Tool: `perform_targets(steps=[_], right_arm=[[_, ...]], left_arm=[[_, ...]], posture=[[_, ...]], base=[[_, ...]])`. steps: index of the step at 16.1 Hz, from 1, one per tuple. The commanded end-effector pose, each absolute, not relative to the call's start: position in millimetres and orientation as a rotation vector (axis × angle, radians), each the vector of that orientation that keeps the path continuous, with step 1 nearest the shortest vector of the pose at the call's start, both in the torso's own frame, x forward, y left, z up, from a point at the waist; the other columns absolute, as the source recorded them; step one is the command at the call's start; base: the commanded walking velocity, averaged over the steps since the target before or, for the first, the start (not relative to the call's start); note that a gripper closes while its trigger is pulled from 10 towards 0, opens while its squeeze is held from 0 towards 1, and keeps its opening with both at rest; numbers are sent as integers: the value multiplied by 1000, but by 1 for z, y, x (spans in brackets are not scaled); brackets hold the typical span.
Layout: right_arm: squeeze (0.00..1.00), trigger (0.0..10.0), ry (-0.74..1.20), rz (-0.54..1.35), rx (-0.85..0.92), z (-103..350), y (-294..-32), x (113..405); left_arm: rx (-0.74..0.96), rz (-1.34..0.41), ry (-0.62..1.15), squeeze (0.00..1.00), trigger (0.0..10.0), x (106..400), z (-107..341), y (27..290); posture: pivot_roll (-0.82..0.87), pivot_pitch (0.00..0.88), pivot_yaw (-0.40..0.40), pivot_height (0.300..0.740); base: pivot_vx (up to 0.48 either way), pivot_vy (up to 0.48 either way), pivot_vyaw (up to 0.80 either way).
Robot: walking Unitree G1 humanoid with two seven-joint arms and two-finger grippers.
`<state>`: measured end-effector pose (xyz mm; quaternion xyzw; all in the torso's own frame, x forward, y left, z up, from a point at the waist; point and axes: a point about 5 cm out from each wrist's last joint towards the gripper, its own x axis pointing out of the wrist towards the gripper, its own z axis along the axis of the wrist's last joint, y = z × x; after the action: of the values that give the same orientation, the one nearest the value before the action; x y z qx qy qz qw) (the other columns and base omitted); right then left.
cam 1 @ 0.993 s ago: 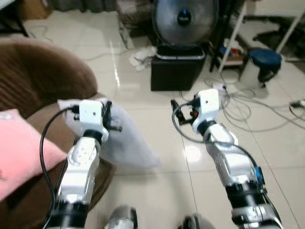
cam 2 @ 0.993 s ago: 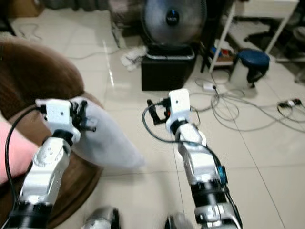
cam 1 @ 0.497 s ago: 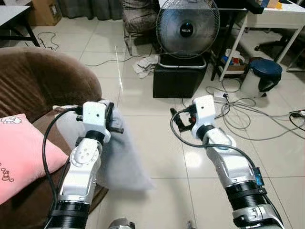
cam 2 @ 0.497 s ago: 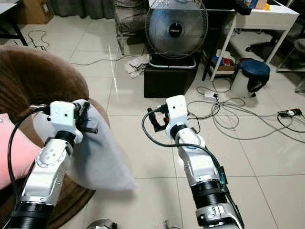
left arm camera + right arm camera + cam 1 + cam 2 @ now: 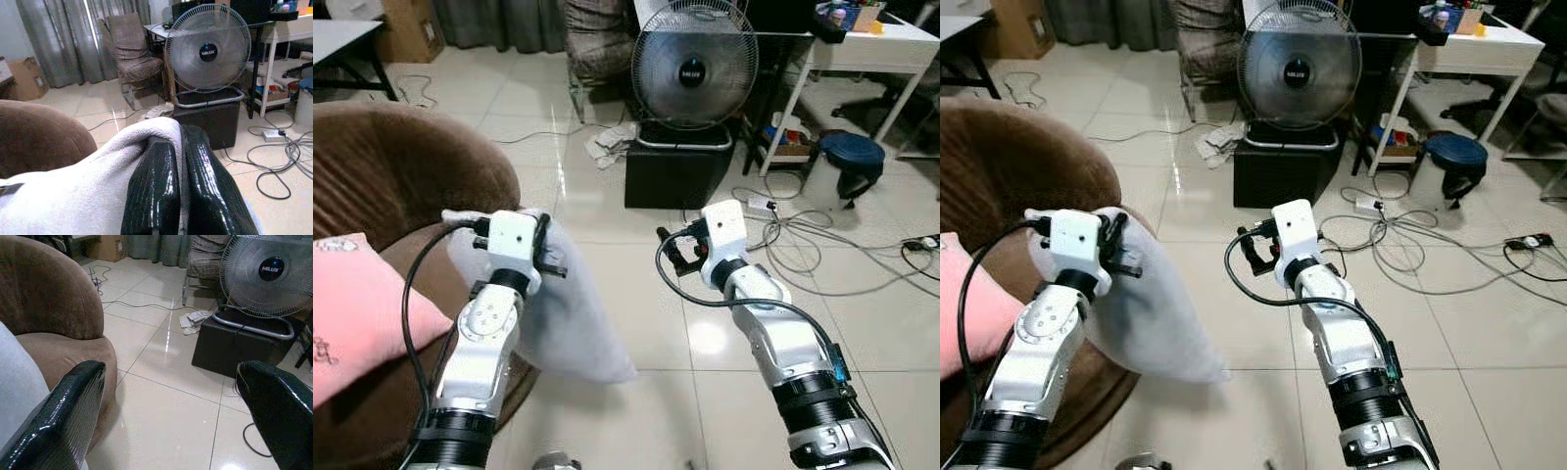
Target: Move the pillow to the sofa from floor
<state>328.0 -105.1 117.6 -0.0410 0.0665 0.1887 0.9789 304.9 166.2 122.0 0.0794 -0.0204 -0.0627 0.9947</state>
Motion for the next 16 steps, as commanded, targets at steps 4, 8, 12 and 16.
perform_targets(steps=[4,8,12,16], right_arm=[[0,10000,150,341,-93,115,-116,329],[0,10000,148,339,-98,116,-116,332],[0,10000,157,328,-100,115,-118,332],[0,10000,161,307,-80,113,-120,332]], left_arm=[[172,-167,-114,0,10000,312,136,153],[171,-159,-120,0,10000,313,136,153],[120,-186,-54,0,10000,315,129,151],[134,-172,-80,0,10000,315,132,152]], posture=[[87,0,-1,740],[92,0,-8,740],[91,0,-7,740],[85,0,1,740]], base=[[0,-409,0],[0,-408,0],[0,138,0],[0,240,0]])
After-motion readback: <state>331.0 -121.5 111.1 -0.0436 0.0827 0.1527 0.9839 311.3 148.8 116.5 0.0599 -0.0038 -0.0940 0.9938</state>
